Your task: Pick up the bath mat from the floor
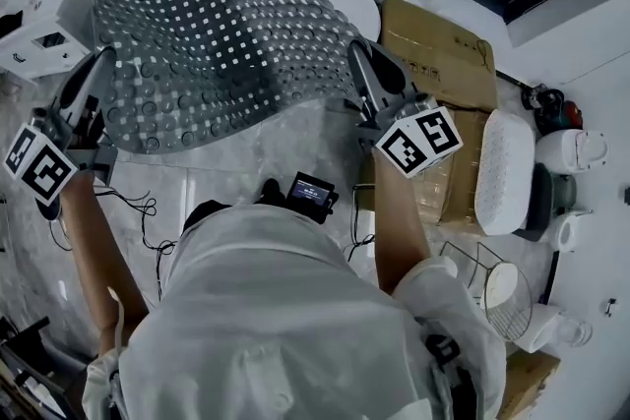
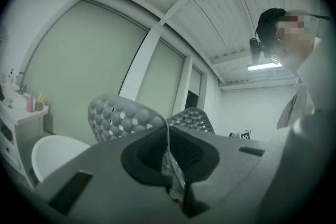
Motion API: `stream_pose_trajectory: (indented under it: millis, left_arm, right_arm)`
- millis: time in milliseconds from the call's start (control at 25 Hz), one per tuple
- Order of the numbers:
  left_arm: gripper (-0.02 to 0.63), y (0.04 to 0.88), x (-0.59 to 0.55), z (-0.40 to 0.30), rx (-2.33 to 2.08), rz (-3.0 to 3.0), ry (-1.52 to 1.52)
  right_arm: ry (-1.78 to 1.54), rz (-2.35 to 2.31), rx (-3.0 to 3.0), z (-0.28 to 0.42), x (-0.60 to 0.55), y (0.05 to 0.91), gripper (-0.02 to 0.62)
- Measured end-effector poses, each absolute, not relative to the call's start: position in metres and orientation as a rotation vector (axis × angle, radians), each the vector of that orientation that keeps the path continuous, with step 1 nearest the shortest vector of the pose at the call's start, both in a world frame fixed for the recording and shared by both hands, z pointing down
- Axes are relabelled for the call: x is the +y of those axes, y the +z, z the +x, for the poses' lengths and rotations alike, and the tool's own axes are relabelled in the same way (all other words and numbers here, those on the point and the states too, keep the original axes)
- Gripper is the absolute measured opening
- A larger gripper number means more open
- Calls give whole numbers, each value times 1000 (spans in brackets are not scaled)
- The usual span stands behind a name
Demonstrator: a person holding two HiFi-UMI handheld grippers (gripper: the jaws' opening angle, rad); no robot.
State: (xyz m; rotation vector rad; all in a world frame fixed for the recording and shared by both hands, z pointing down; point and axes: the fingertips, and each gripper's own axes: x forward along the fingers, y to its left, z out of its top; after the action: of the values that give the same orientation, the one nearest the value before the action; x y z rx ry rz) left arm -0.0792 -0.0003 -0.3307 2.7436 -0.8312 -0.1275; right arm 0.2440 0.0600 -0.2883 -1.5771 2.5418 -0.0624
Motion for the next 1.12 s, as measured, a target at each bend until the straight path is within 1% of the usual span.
stream_pose_trajectory:
  millis: [240,480,800,1120]
  left_arm:
    - [20,-333,37,-103,-784,2782,-128]
    - [20,-331,90,-147,-743,2824,-88]
    - [20,-301,178,-203,-654,2793,-66]
    - [20,-278,176,-210,-603,2713,-35]
  right_arm:
    - [-98,-1626,2506,215,110,-285,37]
    - [-132,-1679,2436,173,172,-276,37]
    - [-225,-1708,2402,110,266,-246,37]
    - [-336,-1749,2398,101,271,-223,37]
